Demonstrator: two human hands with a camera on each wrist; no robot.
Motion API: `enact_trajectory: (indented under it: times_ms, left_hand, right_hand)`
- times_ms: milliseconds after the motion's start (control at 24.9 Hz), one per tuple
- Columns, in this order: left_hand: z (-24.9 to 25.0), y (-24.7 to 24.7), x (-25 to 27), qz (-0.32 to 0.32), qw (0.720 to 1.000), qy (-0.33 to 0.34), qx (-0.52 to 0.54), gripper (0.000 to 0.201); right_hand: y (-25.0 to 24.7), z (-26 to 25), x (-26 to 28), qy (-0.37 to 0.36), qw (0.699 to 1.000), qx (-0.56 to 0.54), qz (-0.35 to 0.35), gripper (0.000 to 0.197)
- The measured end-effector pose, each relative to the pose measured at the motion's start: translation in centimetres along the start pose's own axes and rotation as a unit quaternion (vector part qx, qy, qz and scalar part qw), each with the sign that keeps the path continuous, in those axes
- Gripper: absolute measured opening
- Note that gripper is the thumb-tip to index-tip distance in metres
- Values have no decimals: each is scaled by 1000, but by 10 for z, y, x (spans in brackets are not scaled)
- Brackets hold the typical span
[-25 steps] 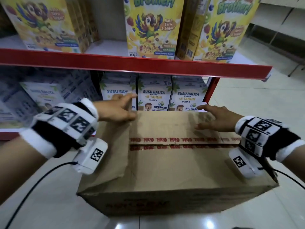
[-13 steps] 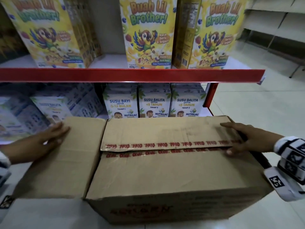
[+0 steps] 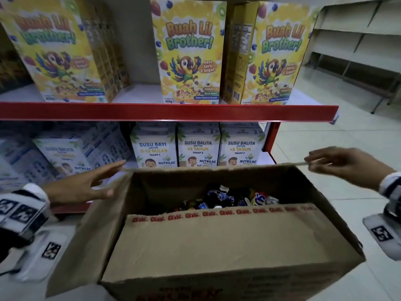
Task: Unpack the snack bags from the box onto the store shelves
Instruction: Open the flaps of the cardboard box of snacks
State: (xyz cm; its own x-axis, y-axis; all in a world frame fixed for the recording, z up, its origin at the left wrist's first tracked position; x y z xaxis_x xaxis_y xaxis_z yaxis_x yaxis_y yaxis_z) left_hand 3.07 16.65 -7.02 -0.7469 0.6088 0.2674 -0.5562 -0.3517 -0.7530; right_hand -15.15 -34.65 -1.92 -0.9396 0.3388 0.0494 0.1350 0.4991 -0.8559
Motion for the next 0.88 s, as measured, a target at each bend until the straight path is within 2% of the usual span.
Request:
enact_trajectory:
  times_ms: [80, 121, 161, 241, 282, 362, 483, 603, 684, 804, 885]
  left_hand:
    - [19, 3, -15, -66, 998, 1, 2, 123]
    - [25, 6, -26, -63, 998, -9, 6, 131]
    - [25, 7, -41, -36, 999, -18, 10, 125]
    - [28, 5, -60, 29, 996, -82, 10, 97]
    - [26, 8, -66, 45, 995, -89, 25, 80]
    - [26, 12, -71, 53, 993, -70, 83, 57]
    - [18, 16, -55, 70, 978, -42, 192, 43]
    - [3, 21, -37, 103, 945, -54, 306, 51]
    - [0, 21, -34, 139, 944, -51, 296, 63]
    - [6, 12, -38, 253, 935, -31, 248, 68]
    - [14, 8, -43, 247, 939, 9, 238, 77]
  right_hand:
    - [-14, 4, -16, 27, 995, -80, 56, 41]
    - [-14, 5, -26, 38, 990, -116, 67, 44]
    - [-10, 5, -37, 49, 986, -148, 67, 45]
    - [8, 6, -58, 81, 978, -187, 39, 46]
    - [19, 8, -66, 108, 975, -194, 14, 46]
    - [41, 14, -71, 158, 965, -204, -41, 48]
    - [53, 24, -66, 174, 955, -234, -60, 44]
    - [50, 29, -57, 152, 954, -260, -4, 35]
    - [48, 28, -50, 123, 956, -264, 40, 32]
    - [52, 18, -48, 87, 980, -180, 18, 49]
    - [55, 16, -53, 84, 987, -137, 12, 69]
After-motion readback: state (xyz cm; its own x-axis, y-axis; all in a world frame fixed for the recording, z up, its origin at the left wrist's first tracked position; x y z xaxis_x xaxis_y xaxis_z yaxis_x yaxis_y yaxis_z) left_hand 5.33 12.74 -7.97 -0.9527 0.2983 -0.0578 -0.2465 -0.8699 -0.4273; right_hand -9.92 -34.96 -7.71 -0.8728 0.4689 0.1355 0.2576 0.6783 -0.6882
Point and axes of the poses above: each hand's wrist, its own x-axis away from the middle knuckle, its own y-axis out of the palm, z = x × y, the point moved 4 cm from there along -x, towards the middle knuckle, and after that the axes turned 5 degrees about y, right-handed, at the moved point
